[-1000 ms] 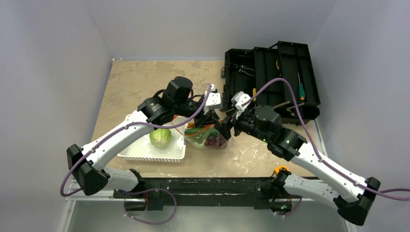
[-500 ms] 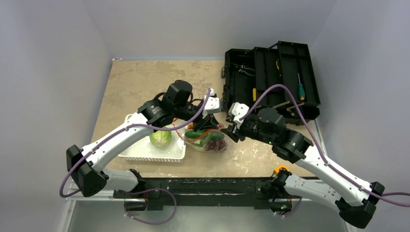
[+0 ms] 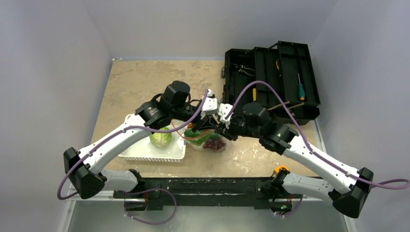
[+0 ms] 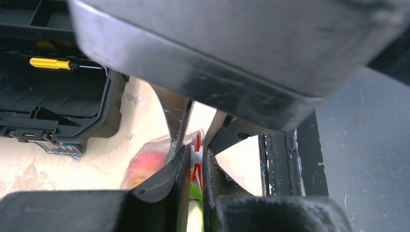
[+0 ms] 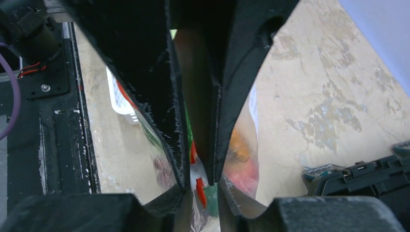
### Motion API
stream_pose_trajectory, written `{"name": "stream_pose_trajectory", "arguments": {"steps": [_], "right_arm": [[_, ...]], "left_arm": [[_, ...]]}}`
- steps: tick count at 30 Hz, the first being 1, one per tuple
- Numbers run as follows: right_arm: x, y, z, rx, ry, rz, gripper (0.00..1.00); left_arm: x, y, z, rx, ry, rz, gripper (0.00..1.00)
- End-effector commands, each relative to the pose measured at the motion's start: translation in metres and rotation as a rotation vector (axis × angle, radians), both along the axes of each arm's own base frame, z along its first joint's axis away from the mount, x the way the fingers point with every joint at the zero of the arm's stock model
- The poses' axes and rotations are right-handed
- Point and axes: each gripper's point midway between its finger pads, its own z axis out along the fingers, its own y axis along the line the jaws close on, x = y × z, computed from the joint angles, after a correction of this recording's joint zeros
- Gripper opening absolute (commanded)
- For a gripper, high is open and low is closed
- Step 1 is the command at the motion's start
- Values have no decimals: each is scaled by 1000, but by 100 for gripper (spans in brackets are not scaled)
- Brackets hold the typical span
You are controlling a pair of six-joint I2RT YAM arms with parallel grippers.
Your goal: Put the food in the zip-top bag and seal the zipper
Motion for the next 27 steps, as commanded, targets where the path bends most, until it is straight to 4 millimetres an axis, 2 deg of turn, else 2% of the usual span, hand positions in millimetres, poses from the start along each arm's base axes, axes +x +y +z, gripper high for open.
{"name": "stream_pose_trajectory", "arguments": {"steps": [1,2,3,4,8,12,15,22,27], "right_arm": [[1,8,32,61,-64,39,19],[0,9,32,64,-64,44,13],[0,10,32,69,-64,51,2],[0,11,33,73,-66,53,0],[10,9,34,102,-52,-32,0],[34,-7,44,242,13,-315,0],[35,-13,45,339,117,-431,0],[51,-26,21,373,216,-654,0],[52,-43,29,552,227,-754,0]], "left_arm": [[-5,-1,21,-69,-53,-37,0],[-5,-1,21,-70,-52,-38,0],[-6,-1,21,-70,-52,-39,0],[-6,-1,21,-70,-53,-39,0],[-3,0,20,-64,-57,-24,0],[5,1,18,-51,-67,19,0],[12,1,15,-40,-73,53,0],[34,5,11,-12,-104,170,0],[40,9,8,-1,-131,201,0]]}}
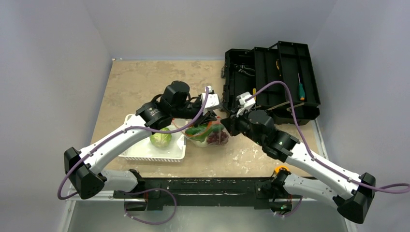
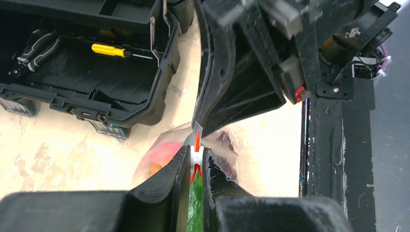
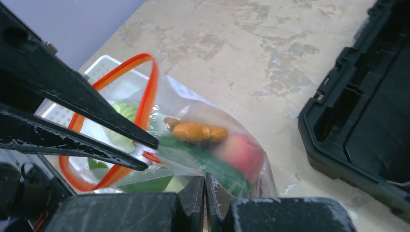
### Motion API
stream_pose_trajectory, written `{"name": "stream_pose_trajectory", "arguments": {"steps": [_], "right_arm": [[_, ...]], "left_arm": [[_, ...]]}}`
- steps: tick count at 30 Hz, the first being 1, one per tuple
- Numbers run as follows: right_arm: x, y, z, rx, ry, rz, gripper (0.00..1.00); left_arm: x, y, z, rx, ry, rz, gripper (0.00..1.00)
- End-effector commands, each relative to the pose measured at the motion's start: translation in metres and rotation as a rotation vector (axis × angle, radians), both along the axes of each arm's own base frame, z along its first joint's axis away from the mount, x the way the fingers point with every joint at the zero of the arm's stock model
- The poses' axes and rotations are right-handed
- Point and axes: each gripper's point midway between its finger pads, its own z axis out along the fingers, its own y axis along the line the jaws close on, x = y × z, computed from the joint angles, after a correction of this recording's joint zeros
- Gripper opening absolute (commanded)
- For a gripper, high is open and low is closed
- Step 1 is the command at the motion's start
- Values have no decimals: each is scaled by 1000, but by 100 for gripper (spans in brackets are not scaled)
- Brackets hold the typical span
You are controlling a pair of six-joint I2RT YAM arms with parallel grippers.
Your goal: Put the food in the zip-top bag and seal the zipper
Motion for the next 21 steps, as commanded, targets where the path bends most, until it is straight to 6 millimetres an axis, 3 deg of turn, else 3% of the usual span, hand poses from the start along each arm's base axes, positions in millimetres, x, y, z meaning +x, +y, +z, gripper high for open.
{"name": "stream_pose_trajectory", "arguments": {"steps": [1,10,12,14,15,16,18,21], "right_arm": [[18,-28,22,175,-32,-240,0],[11,-49,22,190,-93,-273,0],[4,-43,24,184,-117,-199,0],[-10,-24,25,161,-162,-30,1],[-19,-14,23,133,-174,62,14],[-24,-7,21,108,-181,128,35],[-37,7,19,68,-218,272,67],[-48,16,11,51,-345,401,75]], "left_arm": [[4,5,7,-12,-34,39,0],[3,10,11,-14,-56,41,0],[1,10,15,-25,-60,38,0],[-1,8,18,-47,-52,32,0],[-3,6,21,-61,-44,26,0],[-4,4,23,-76,-33,18,0],[-9,0,26,-98,-9,-7,0],[-11,-3,26,-106,3,-22,0]]}}
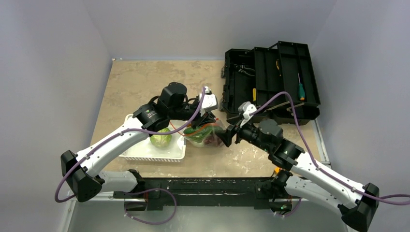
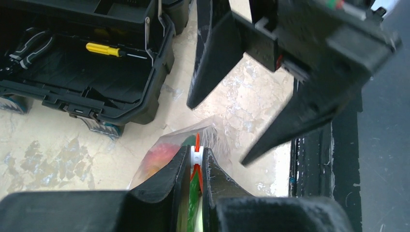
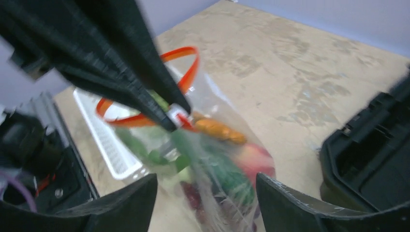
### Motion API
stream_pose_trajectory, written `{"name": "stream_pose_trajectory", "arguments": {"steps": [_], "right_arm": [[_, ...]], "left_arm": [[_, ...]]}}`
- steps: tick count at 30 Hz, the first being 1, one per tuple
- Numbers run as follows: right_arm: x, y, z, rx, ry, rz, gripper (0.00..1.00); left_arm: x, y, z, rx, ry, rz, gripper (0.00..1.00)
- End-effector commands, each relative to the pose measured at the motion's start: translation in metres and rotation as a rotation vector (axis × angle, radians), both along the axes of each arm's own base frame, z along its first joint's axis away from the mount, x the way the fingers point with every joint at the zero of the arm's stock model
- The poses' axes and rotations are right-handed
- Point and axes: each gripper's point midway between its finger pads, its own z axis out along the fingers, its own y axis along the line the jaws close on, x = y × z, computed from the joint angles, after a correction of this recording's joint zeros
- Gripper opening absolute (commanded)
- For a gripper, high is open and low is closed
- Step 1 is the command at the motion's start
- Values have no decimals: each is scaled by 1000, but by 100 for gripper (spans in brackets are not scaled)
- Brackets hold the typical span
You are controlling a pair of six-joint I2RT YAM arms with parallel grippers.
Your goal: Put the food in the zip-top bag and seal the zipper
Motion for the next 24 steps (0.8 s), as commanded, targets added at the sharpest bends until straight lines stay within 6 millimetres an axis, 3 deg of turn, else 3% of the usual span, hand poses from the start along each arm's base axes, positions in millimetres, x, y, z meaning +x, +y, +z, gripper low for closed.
{"name": "stream_pose_trajectory", "arguments": {"steps": [1,4,9,13,18,24], "right_arm": [[-27,25,20,59,-268,270,78],[-27,24,27,141,-362,258,86],[-14,44,20,100,-405,297,85],[-12,49,28,109,-447,306,84],[-4,38,38,89,-478,265,81],[8,2,37,13,-460,108,83]], "left_arm": [[-6,-8,25,-91,-16,-40,0],[-10,-8,24,-90,-11,-58,0],[-17,-9,26,-101,1,-94,0],[-21,-9,25,-104,12,-113,0],[-24,-10,27,-109,12,-130,0],[-25,-9,27,-108,6,-134,0]]}}
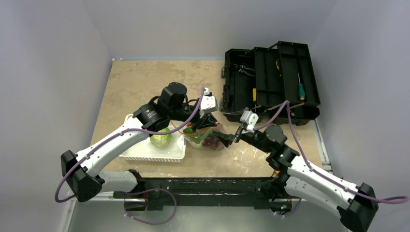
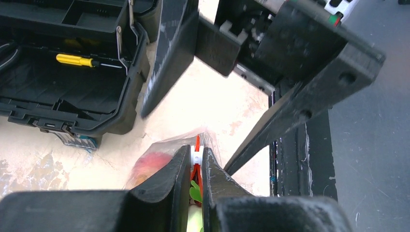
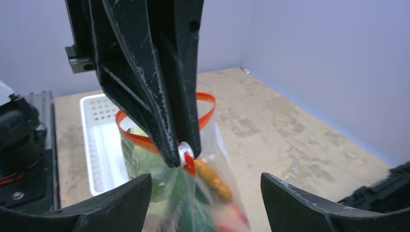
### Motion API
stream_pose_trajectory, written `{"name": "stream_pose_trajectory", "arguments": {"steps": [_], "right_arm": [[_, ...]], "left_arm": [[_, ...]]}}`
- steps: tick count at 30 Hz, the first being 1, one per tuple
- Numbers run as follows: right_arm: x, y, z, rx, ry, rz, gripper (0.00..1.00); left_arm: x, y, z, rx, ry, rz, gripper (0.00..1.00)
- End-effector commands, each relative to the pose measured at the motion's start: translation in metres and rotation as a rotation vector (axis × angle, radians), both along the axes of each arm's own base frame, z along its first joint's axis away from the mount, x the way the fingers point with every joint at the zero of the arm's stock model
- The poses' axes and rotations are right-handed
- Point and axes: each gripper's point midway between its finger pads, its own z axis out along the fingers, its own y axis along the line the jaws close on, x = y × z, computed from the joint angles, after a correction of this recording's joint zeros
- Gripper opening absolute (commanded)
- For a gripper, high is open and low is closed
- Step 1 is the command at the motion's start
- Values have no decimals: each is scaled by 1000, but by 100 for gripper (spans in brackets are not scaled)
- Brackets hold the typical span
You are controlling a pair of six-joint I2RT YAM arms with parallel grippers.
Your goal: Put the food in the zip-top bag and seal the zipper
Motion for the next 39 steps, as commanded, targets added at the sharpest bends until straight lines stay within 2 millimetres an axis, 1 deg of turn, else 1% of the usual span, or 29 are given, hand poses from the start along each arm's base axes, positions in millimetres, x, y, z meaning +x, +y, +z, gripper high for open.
{"name": "stream_pose_trajectory", "arguments": {"steps": [1,2,3,5,6,7,9,12,15,18,21,23,26,28,30,31,35,37,39], "right_arm": [[11,-27,26,22,-72,-125,84],[10,-28,27,32,-79,-115,84],[5,-23,28,39,-89,-67,84],[-8,-5,25,17,-112,61,83],[-12,4,19,-10,-111,121,82],[-11,14,9,-44,-93,165,81],[-14,27,-1,-76,-74,245,79],[-14,37,-4,-51,-60,282,76],[-7,35,2,22,-66,231,70],[-10,36,11,86,-81,243,65],[-13,38,10,98,-78,264,62],[-12,40,6,93,-72,270,57],[-11,43,1,103,-41,276,45],[-9,43,-1,114,-29,266,34],[-5,41,-2,130,-16,236,8],[-1,39,-3,138,-6,210,0],[3,31,-3,191,12,153,0],[0,23,2,250,5,135,0],[-5,13,11,344,6,116,0]], "left_arm": [[-6,-3,24,-75,-49,-39,0],[-6,-2,24,-74,-49,-40,0],[-7,-3,24,-75,-47,-45,0],[-8,-3,25,-79,-46,-55,0],[-9,-3,24,-80,-43,-60,0],[-10,-3,24,-80,-40,-63,0],[-11,-3,25,-81,-41,-65,0],[-11,-3,24,-81,-38,-68,0],[-12,-4,24,-87,-34,-75,0],[-13,-6,22,-86,-23,-87,0],[-14,-7,20,-83,-16,-93,0],[-13,-8,20,-82,-15,-93,0],[-13,-8,20,-82,-14,-93,0],[-13,-8,19,-83,-14,-92,0],[-12,-8,18,-81,-12,-91,0],[-12,-8,18,-81,-11,-92,0],[-9,-8,15,-69,-10,-75,0],[-6,-8,12,-56,-14,-62,0],[-4,-7,9,-45,-17,-55,0]]}}
